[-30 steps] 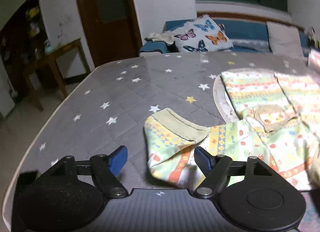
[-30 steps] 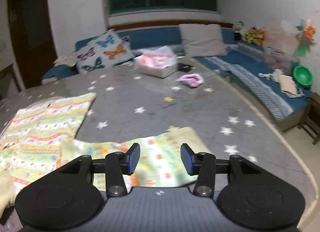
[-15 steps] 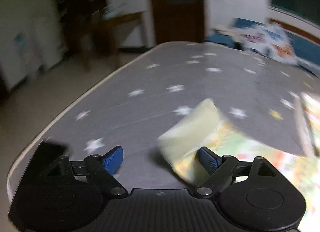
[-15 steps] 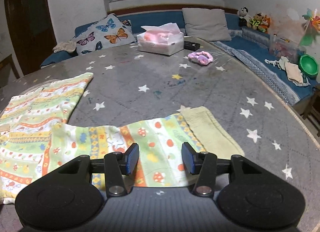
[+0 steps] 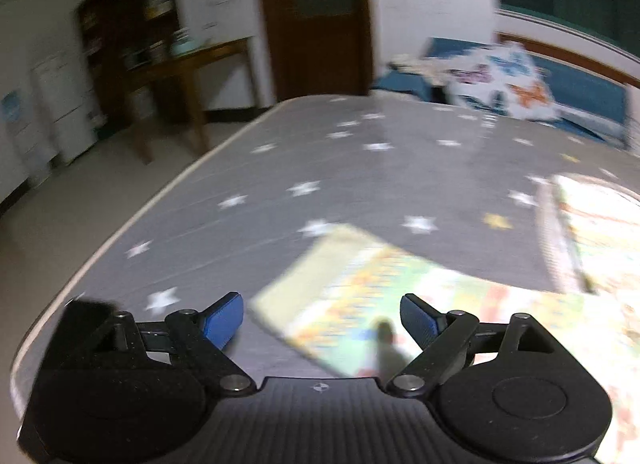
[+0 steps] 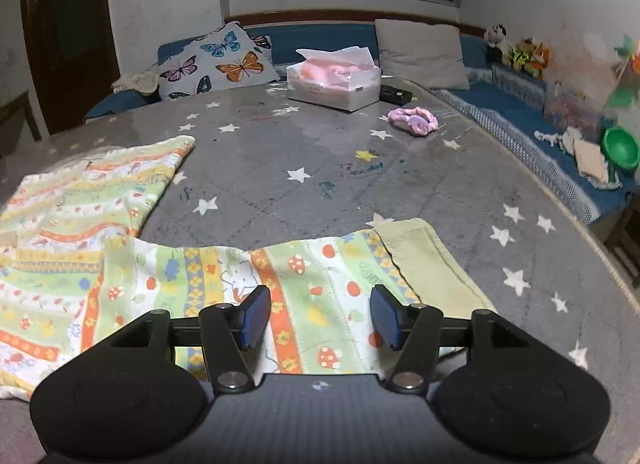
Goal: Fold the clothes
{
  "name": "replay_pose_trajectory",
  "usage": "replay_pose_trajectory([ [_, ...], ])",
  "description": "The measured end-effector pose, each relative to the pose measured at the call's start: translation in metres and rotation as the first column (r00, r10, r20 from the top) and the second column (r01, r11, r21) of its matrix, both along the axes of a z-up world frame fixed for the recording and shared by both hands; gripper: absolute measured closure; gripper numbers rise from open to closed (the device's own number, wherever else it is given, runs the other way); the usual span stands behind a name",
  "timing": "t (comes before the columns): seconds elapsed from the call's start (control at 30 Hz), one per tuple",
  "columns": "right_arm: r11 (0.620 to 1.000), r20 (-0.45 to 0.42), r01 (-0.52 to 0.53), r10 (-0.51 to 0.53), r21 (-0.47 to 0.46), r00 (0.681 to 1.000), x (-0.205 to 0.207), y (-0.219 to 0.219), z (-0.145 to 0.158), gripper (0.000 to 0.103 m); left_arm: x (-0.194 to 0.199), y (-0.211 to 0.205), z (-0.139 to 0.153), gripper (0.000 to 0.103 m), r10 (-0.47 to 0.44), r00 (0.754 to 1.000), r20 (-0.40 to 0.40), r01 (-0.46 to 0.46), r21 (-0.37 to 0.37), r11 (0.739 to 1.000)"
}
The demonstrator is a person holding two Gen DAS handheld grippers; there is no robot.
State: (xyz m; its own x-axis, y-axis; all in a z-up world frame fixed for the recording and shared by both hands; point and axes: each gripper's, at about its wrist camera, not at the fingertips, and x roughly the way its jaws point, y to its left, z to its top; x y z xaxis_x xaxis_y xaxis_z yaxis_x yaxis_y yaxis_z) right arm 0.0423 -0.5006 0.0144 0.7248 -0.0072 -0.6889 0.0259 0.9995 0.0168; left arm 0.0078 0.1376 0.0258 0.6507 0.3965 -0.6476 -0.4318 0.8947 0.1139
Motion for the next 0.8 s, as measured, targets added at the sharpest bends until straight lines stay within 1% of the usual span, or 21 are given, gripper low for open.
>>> replay_pose_trajectory([
  [0.07, 1.000, -0.001, -0.006, 0.006, 0.007, 1.000, -0.001, 0.002, 0.002, 0.046, 0.004, -0.020, 0.001, 0.012, -0.086, 0.996, -0.002, 0.086, 0.010, 0.996],
  [0.13, 1.000, 0.004, -0.025, 0.025, 0.010, 1.000, -0.003, 0.006, 0.005, 0.046, 0.007, -0.039, -0.001, 0.011, -0.160, 0.987, -0.008, 0.160, 0.010, 0.987],
  [0.23, 0.996, 0.015, -0.090, 0.090, 0.010, 0.996, -0.009, 0.022, 0.011, 0.044, 0.011, -0.071, -0.003, 0.011, -0.266, 0.964, -0.016, 0.266, 0.017, 0.964],
  [0.27, 0.994, 0.017, -0.113, 0.112, 0.011, 0.994, -0.010, 0.028, 0.012, 0.042, 0.013, -0.082, -0.004, 0.011, -0.300, 0.954, -0.019, 0.301, 0.019, 0.954],
  [0.33, 0.987, 0.019, -0.158, 0.157, 0.016, 0.987, -0.010, 0.042, 0.013, 0.041, 0.017, -0.100, -0.003, 0.011, -0.351, 0.936, -0.011, 0.351, 0.019, 0.936],
  [0.4, 0.979, 0.021, -0.202, 0.202, 0.020, 0.979, -0.011, 0.055, 0.014, 0.041, 0.021, -0.118, -0.001, 0.011, -0.396, 0.918, 0.001, 0.396, 0.023, 0.918],
  [0.47, 0.969, 0.023, -0.246, 0.246, 0.024, 0.969, -0.011, 0.069, 0.015, 0.041, 0.029, -0.135, -0.001, 0.011, -0.434, 0.901, 0.013, 0.433, 0.042, 0.900],
  [0.57, 0.950, 0.027, -0.312, 0.311, 0.031, 0.950, -0.011, 0.090, 0.017, 0.041, 0.040, -0.160, -0.005, 0.011, -0.486, 0.874, 0.008, 0.484, 0.068, 0.872],
  [0.6, 0.942, 0.029, -0.333, 0.332, 0.032, 0.943, -0.012, 0.096, 0.017, 0.041, 0.043, -0.168, -0.009, 0.011, -0.507, 0.862, 0.003, 0.505, 0.084, 0.859],
  [0.67, 0.926, 0.031, -0.376, 0.375, 0.036, 0.927, -0.012, 0.110, 0.018, 0.041, 0.047, -0.181, -0.018, 0.012, -0.533, 0.846, -0.022, 0.533, 0.101, 0.840],
  [0.73, 0.908, 0.034, -0.417, 0.416, 0.040, 0.909, -0.012, 0.124, 0.019, 0.041, 0.050, -0.190, -0.026, 0.012, -0.560, 0.827, -0.051, 0.562, 0.095, 0.822],
  [0.8, 0.896, 0.032, -0.443, 0.442, 0.042, 0.897, -0.014, 0.132, 0.019, 0.041, 0.046, -0.198, -0.032, 0.011, -0.588, 0.806, -0.061, 0.591, 0.104, 0.800],
])
